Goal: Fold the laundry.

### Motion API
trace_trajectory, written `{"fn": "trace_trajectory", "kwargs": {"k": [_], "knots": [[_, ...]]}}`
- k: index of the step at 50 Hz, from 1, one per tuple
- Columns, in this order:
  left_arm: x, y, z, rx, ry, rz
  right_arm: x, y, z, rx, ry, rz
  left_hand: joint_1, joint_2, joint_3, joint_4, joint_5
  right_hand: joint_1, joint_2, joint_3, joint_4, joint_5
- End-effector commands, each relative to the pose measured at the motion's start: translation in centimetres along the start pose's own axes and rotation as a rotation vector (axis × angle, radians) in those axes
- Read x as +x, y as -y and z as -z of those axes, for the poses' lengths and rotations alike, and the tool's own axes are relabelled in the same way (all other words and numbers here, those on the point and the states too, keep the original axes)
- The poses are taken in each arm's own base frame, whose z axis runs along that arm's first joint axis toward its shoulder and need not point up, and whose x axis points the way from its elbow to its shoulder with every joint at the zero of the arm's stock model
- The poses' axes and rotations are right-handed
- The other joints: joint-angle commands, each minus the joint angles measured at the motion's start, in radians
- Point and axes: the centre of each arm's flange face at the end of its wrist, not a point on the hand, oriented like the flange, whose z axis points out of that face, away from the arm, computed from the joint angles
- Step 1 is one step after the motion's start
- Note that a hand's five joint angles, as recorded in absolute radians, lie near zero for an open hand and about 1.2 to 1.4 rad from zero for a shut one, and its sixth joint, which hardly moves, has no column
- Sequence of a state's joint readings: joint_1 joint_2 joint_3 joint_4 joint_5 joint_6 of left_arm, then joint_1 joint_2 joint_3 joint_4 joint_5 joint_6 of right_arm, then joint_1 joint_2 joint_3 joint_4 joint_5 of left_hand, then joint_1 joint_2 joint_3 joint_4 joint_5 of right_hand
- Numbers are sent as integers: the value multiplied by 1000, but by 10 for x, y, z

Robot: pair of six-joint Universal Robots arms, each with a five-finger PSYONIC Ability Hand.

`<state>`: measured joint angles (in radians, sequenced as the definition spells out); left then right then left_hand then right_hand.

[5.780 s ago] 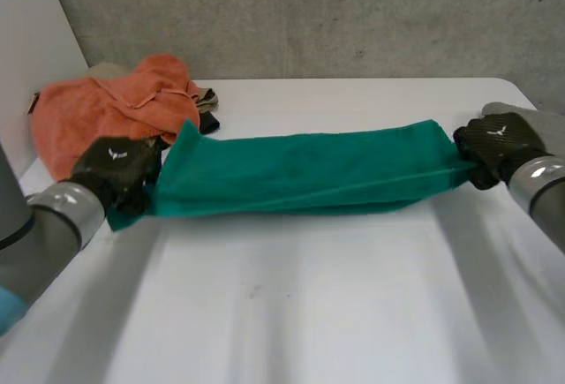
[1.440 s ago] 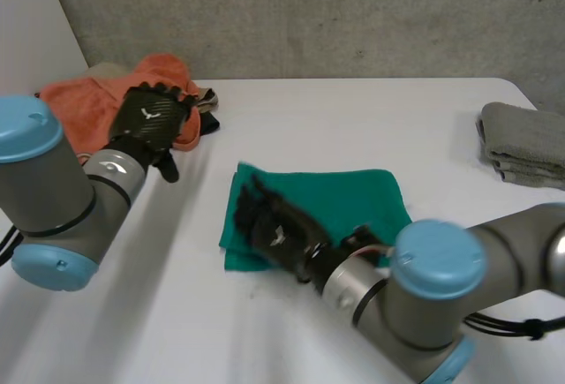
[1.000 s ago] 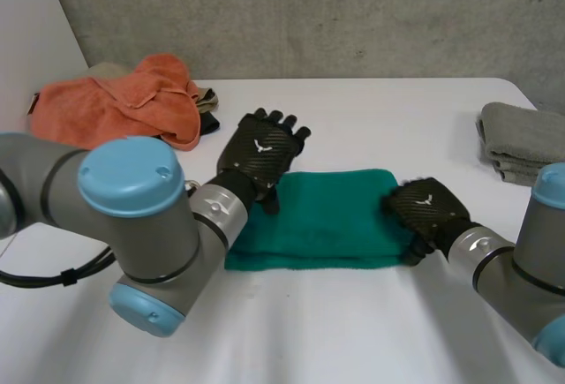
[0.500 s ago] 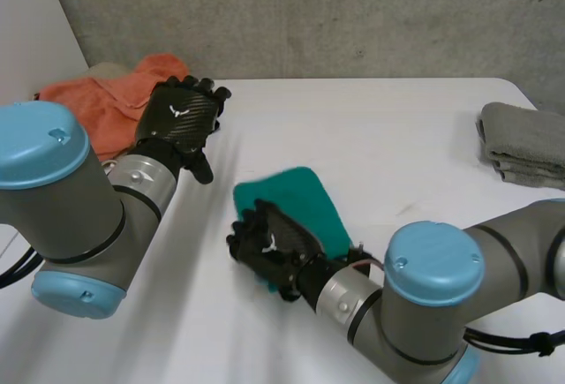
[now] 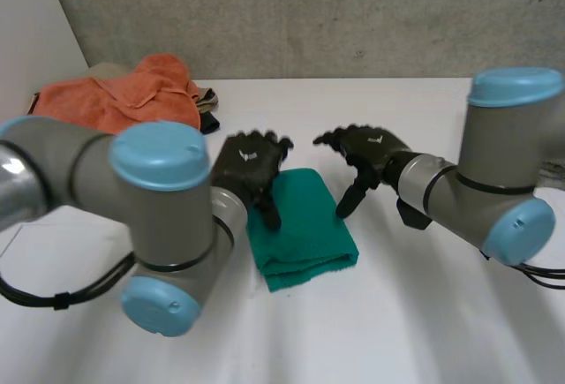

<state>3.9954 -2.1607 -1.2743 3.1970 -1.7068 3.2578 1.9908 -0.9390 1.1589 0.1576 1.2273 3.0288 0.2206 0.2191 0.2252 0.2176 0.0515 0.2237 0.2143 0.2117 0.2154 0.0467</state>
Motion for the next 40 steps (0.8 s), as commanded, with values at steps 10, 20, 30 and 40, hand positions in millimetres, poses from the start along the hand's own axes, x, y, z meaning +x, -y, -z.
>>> {"fn": "trace_trajectory", "kwargs": {"k": [10, 20, 30, 40], "knots": [[-14, -60, -6, -344, 109, -66, 7, -38, -30, -243, -2, 100, -42, -41, -47, -39, -48, -49, -40, -37, -41, -47], [-22, 4, 4, -122, 101, -16, 6, -4, -14, -131, -119, 282, -46, -45, -51, -43, -51, -49, -40, -37, -41, -47], [-36, 74, 19, 152, 4, 19, -44, -9, 28, 57, -108, 420, -46, -45, -51, -43, -51, -49, -40, -37, -41, -47], [-35, 83, 22, 200, -396, 6, -91, -74, 51, 25, 6, 457, -46, -45, -51, -43, -51, -49, -40, -37, -41, -47]]}}
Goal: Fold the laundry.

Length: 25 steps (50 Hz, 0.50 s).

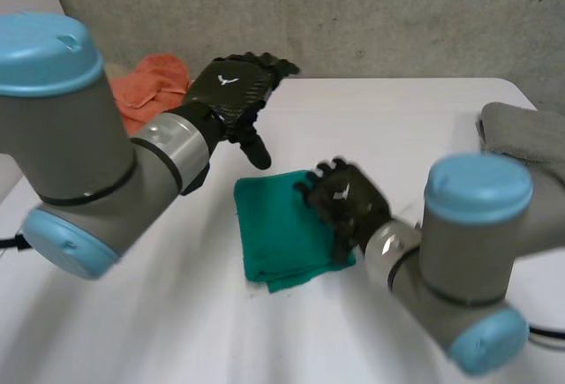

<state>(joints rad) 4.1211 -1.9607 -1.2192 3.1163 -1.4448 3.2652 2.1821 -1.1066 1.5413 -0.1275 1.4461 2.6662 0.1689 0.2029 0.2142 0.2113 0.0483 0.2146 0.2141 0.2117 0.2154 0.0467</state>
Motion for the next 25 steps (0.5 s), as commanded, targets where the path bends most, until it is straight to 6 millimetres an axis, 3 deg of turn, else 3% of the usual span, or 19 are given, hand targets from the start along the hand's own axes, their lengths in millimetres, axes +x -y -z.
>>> {"fn": "trace_trajectory", "kwargs": {"k": [1, 4, 11, 16, 25], "knots": [[5, 0, 3, 5, -310, 24, -37, -28, 13, 15, 53, 17, 6, -28, -40, -37, -48, -40, -40, -37, -41, -47], [9, -6, 10, -34, -414, 45, -38, -32, 10, 61, 32, 26, 6, -28, -40, -37, -48, -40, -40, -37, -41, -47], [12, -6, 12, -38, -432, 46, -44, -48, -8, 86, 16, 79, 6, -28, -40, -37, -48, -40, -40, -37, -41, -47], [13, -6, 12, -39, -435, 48, -42, -47, -21, 111, 0, 112, 6, -28, -40, -37, -48, -24, -24, -21, -25, -31], [10, -8, 11, -45, -428, 54, -36, -41, -34, 147, -15, 120, 6, -28, -40, -37, -48, 252, 252, 255, 251, 245]]}}
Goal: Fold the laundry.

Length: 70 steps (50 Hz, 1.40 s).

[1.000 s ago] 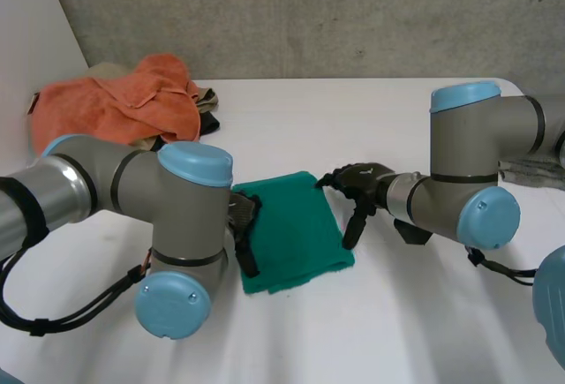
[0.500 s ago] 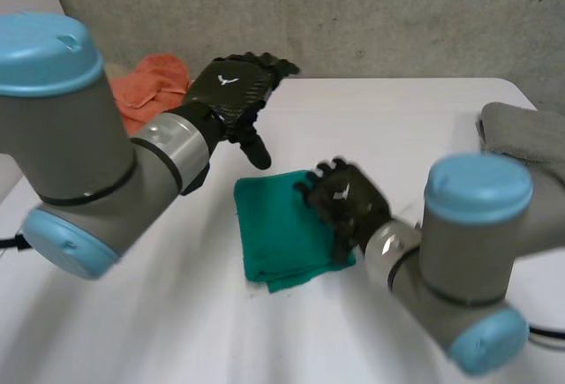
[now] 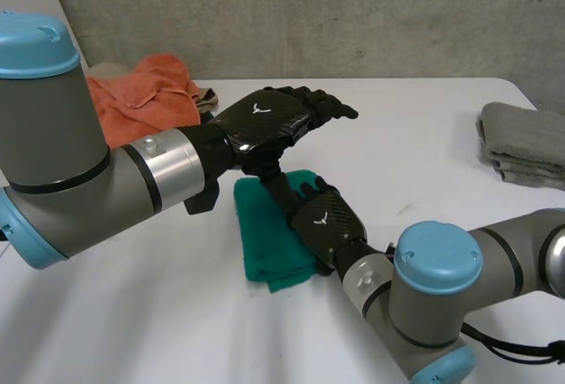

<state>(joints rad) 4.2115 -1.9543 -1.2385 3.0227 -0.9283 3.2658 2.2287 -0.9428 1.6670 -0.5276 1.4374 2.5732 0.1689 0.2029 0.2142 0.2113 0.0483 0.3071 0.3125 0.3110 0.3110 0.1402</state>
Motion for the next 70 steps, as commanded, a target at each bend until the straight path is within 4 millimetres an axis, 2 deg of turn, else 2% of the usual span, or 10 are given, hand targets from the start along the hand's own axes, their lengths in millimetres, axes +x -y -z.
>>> {"fn": "trace_trajectory", "kwargs": {"k": [1, 10, 14, 28, 39, 50, 54, 56, 59, 70], "knots": [[-2, -1, 0, 0, 7, 4, 6, 6, -10, 35, -5, 2, 6, -28, -40, -37, -48, 162, 157, 159, 159, 155], [-3, 0, 0, 1, 8, 8, 3, 8, -25, 81, 29, 3, 6, -28, -40, -37, -48, 1088, 1083, 1084, 1084, 1081], [-4, 1, 0, 5, 10, 4, 14, 19, -31, 115, -5, 0, 6, -28, -40, -37, -48, 1089, 1084, 1085, 1085, 1082], [-7, 44, 8, 118, 34, -72, 213, 76, -47, 357, -464, -103, 6, -28, -39, -36, -48, 1089, 1084, 1085, 1085, 1082], [-6, 55, 8, 172, 28, -15, 372, -24, -10, 248, -806, -14, 9, -25, -36, -33, -45, 1089, 1084, 1085, 1085, 1082], [-3, 40, 4, 138, 16, 12, 390, -212, 4, 51, -662, -17, 12, -22, -33, -30, -42, 1089, 1084, 1085, 1085, 1082], [-3, 32, 0, 120, 9, 25, 382, -246, 12, 5, -598, -7, 15, -19, -30, -27, -39, 1089, 1084, 1085, 1085, 1082], [-2, 30, -1, 116, 5, 27, 384, -250, 17, -7, -591, 0, 15, -19, -30, -27, -39, 1089, 1084, 1085, 1085, 1082], [-1, 30, -1, 116, 4, 26, 395, -246, 25, -13, -613, 10, 15, -19, -30, -27, -39, -133, -138, -137, -136, -140], [1, 34, 0, 124, 1, 23, 423, -178, 55, 8, -675, -45, 15, -19, -30, -27, -39, -133, -138, -137, -136, -140]]}}
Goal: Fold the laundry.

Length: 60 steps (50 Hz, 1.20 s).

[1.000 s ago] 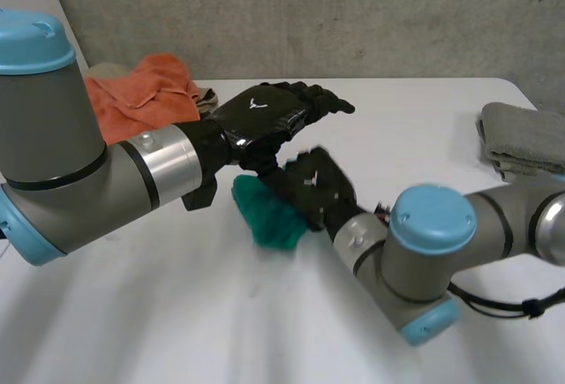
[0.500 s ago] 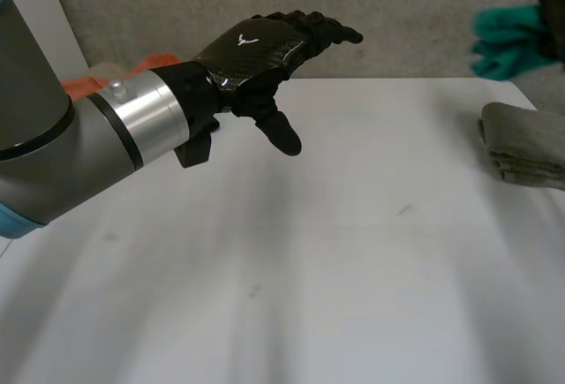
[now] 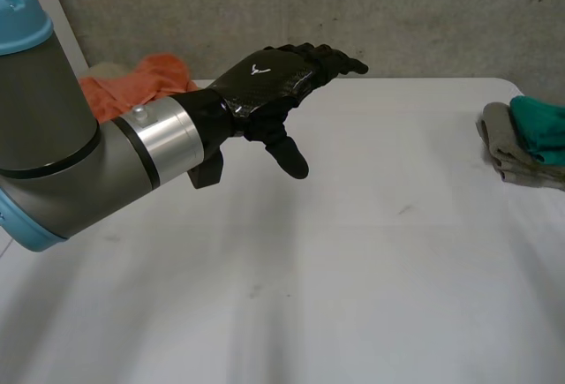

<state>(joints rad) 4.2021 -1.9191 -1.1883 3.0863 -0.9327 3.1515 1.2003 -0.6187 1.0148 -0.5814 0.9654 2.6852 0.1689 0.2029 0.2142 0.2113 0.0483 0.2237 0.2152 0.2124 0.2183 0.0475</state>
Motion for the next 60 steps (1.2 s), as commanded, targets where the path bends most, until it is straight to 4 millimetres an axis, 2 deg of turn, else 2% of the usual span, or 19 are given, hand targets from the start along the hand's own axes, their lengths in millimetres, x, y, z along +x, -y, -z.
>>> {"fn": "trace_trajectory", "kwargs": {"k": [1, 8, 15, 18, 21, 26, 27, 29, 30, 33, 35, 37, 41, 45, 46, 49, 50, 58, 60], "knots": [[2, 3, 1, 5, -2, -1, 24, 42, 12, -20, -31, -72, 15, -19, -30, -27, -39, -49, -41, -38, -44, -48], [10, 1, 1, -3, -20, 5, 60, 61, 32, -111, -99, -111, 15, -19, -30, -27, -39, -49, -41, -38, -44, -48], [13, 5, 2, 8, -25, 0, 142, 99, 52, -304, -494, -34, 12, -22, -33, -30, -42, -49, -41, -38, -44, -48], [13, 17, 1, 47, -18, -13, 167, 121, 52, -307, -631, 82, 12, -22, -33, -30, -42, -49, -41, -38, -44, -48], [8, 34, -2, 107, 19, -25, 172, 154, 41, -197, -670, 158, 12, -22, -33, -30, -42, -49, -41, -38, -44, -48], [-16, 94, 5, 322, 209, -34, 129, 247, 21, 130, -592, 139, 12, -22, -33, -30, -42, -49, -41, -38, -44, -48], [-20, 104, 7, 358, 241, -37, 110, 272, 22, 217, -547, 116, 12, -22, -33, -30, -42, -49, -41, -38, -44, -48], [-37, 125, 15, 445, 355, -57, 88, 293, 25, 287, -492, 87, 18, -16, -27, -24, -36, -49, -41, -38, -44, -48], [-44, 129, 18, 462, 394, -63, 62, 309, 30, 338, -416, 64, 21, -13, -24, -21, -33, -49, -41, -38, -44, -48], [-88, 135, 35, 486, 570, -101, 21, 320, 36, 379, -287, 42, 30, -4, -15, -13, -24, -49, -41, -38, -44, -48], [-125, 130, 53, 461, 707, -150, -26, 322, 46, 384, -139, 11, 33, -1, -12, -10, -21, -49, -41, -38, -44, -48], [-145, 124, 61, 424, 778, -191, -71, 315, 59, 348, -2, -30, 33, -1, -12, -10, -21, -49, -41, -38, -44, -48], [-185, 82, 62, 251, 889, -295, -124, 293, 86, 242, 149, -79, 30, -4, -15, -12, -24, -49, -41, -38, -44, -48], [-221, 25, 54, 56, 932, -389, -155, 267, 107, 143, 238, -80, 21, -13, -24, -21, -33, -49, -41, -38, -44, -48], [-236, -1, 52, -21, 938, -418, -159, 263, 111, 131, 248, -76, 18, -16, -27, -24, -36, -49, -41, -38, -44, -48], [-264, -34, 53, -95, 963, -460, -173, 245, 122, 67, 286, -59, 12, -22, -33, -30, -42, -49, -41, -38, -44, -48], [-281, -57, 50, -119, 970, -487, -176, 240, 124, 51, 296, -56, 9, -25, -36, -33, -45, -49, -41, -38, -44, -48], [-341, -149, 39, -95, 1015, -562, -197, 209, 140, -52, 360, -49, 27, -7, -18, -16, -27, -49, -41, -38, -44, -48], [-351, -160, 39, -84, 1028, -571, -199, 205, 145, -69, 371, -51, 59, 25, 14, 17, 5, -49, -41, -38, -44, -48]]}}
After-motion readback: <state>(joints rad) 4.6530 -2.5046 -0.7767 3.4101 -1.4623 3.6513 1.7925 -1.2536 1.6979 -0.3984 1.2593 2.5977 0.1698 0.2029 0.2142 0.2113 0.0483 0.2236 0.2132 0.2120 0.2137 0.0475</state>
